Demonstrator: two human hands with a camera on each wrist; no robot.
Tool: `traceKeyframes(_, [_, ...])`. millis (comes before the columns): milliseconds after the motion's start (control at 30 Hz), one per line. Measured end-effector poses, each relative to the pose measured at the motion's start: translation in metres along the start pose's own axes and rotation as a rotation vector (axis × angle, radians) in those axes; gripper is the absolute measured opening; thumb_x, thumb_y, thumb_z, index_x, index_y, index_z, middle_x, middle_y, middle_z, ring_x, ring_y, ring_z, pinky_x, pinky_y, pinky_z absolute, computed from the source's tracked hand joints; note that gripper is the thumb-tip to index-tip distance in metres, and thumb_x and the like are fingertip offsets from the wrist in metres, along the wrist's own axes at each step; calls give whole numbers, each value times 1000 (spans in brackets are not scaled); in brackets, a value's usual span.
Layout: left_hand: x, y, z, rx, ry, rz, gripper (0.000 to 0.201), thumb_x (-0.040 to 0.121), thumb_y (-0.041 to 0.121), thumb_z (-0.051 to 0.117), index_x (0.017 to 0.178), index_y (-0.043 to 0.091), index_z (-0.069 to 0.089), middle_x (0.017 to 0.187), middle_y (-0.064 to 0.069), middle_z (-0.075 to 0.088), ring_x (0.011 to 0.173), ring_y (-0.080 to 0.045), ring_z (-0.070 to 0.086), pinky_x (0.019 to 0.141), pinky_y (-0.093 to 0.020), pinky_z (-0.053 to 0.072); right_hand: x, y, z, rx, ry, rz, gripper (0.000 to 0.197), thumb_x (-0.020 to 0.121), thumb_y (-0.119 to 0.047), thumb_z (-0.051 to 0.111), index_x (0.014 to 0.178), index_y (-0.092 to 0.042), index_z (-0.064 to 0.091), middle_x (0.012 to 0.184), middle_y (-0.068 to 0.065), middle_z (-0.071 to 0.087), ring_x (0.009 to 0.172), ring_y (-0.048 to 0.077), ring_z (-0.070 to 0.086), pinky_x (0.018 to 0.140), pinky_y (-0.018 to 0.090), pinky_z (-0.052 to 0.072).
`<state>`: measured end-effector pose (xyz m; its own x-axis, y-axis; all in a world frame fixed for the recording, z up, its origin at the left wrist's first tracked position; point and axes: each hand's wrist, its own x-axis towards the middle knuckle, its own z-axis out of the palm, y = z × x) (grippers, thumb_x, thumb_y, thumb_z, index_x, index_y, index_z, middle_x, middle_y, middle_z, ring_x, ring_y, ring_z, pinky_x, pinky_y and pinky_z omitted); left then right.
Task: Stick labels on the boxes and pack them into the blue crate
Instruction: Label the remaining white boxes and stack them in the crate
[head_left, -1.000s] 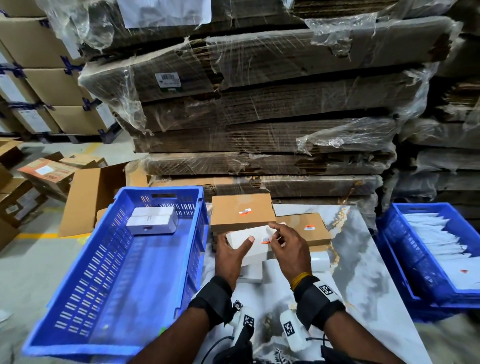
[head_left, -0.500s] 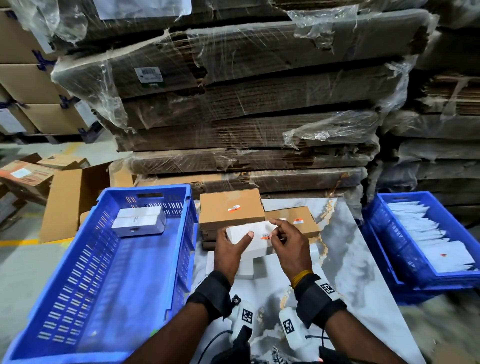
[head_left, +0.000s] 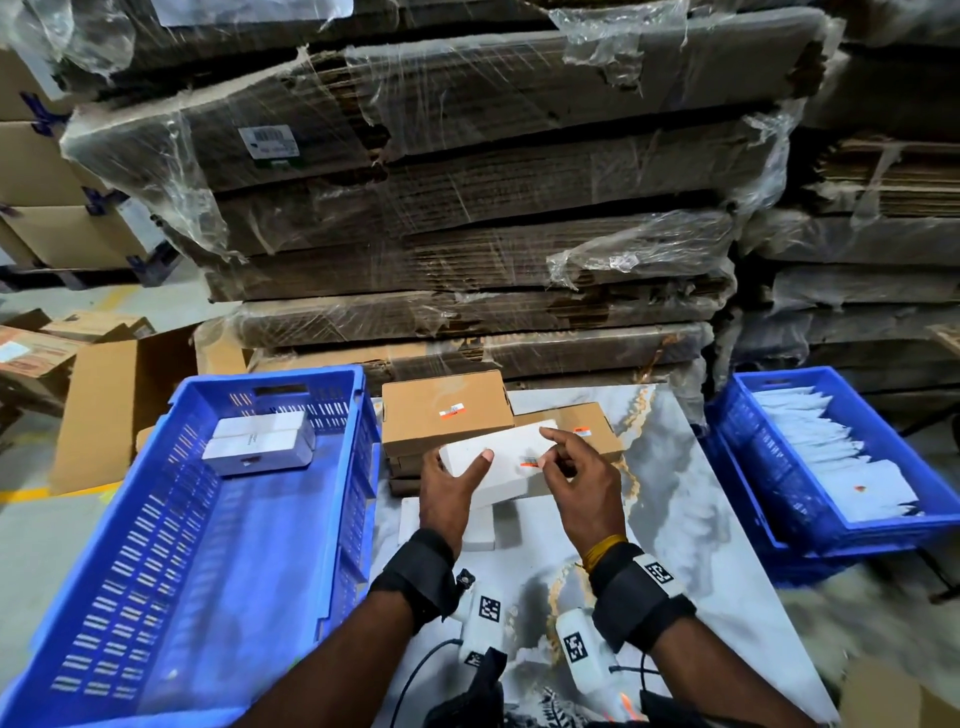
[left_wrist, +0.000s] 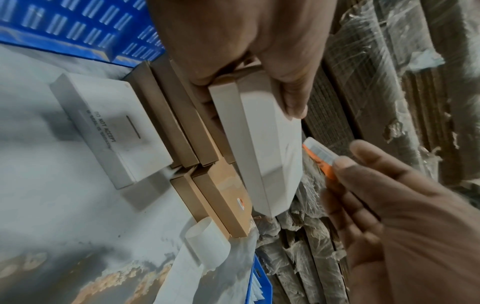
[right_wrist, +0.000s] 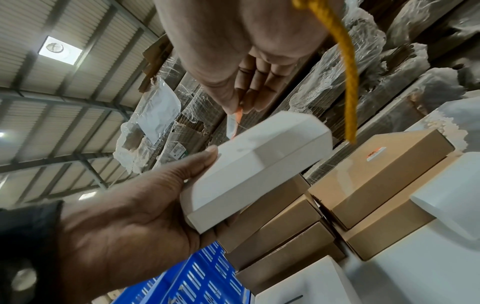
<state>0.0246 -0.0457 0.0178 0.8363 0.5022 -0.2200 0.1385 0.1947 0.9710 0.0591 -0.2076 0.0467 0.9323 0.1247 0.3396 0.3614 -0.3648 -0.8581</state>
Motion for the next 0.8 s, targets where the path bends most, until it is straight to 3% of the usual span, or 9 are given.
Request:
traceKeyframes(133, [1, -4, -2, 24, -64, -16, 51, 80, 32, 80, 117, 19, 47, 111, 4, 64, 103, -10, 62, 80, -22, 50, 2, 18, -4, 66, -46, 185, 33, 88, -1, 64, 115, -20, 69, 79, -2, 64, 77, 9, 60, 72, 8, 48])
traceKeyframes(267, [7, -17, -5, 23, -18, -55, 56, 75, 36, 84, 117, 17, 51, 113, -3, 66, 106, -19, 64, 90, -35, 54, -8, 44, -7, 209, -65, 375, 27, 83, -4, 72, 104, -22, 71, 71, -5, 57, 69, 11, 54, 71, 26, 49])
traceKeyframes(400, [10, -36, -14, 59, -11, -77, 67, 68, 43, 85, 119, 14, 54, 113, -3, 69, 106, -19, 66, 97, -44, 52, -34, 79, -19, 178, -127, 576, 27, 74, -9, 81, 96, -19, 72, 65, -4, 58, 64, 14, 52, 68, 30, 49])
traceKeyframes(467, [7, -44, -19, 85, -5, -120, 69, 67, 43, 85, 121, 13, 55, 116, 0, 68, 108, -17, 65, 100, -42, 51, -54, 105, -26, 135, -152, 685, 29, 68, -9, 82, 93, -21, 73, 69, -3, 64, 68, 18, 58, 75, 33, 52])
traceKeyframes(567, [7, -59, -27, 142, 15, -208, 78, 66, 47, 87, 126, 12, 52, 123, 1, 63, 115, -18, 59, 103, -37, 46, -85, 136, -35, -26, -206, 769, 22, 72, -10, 76, 81, -30, 72, 84, -2, 73, 82, 23, 67, 81, 39, 58])
traceKeyframes(633, [4, -68, -31, 181, 4, -273, 88, 60, 54, 88, 127, 12, 51, 126, 0, 61, 116, -20, 58, 104, -38, 45, -106, 147, -39, -93, -265, 791, 23, 77, -6, 73, 82, -28, 70, 88, -1, 72, 87, 22, 68, 79, 36, 58])
traceKeyframes(700, [-2, -76, -33, 193, -29, -305, 76, 66, 44, 87, 124, 9, 51, 123, -3, 62, 111, -19, 59, 97, -34, 47, -124, 153, -44, -183, -325, 802, 28, 77, 0, 68, 89, -25, 71, 90, -4, 70, 92, 19, 66, 78, 26, 53])
traceKeyframes(800, [-13, -86, -35, 232, -64, -343, 67, 70, 35, 86, 122, 7, 53, 117, -6, 64, 107, -21, 62, 95, -36, 49, -147, 163, -55, -167, -375, 886, 38, 78, 10, 58, 91, -23, 74, 87, -4, 73, 77, 11, 69, 62, 16, 52])
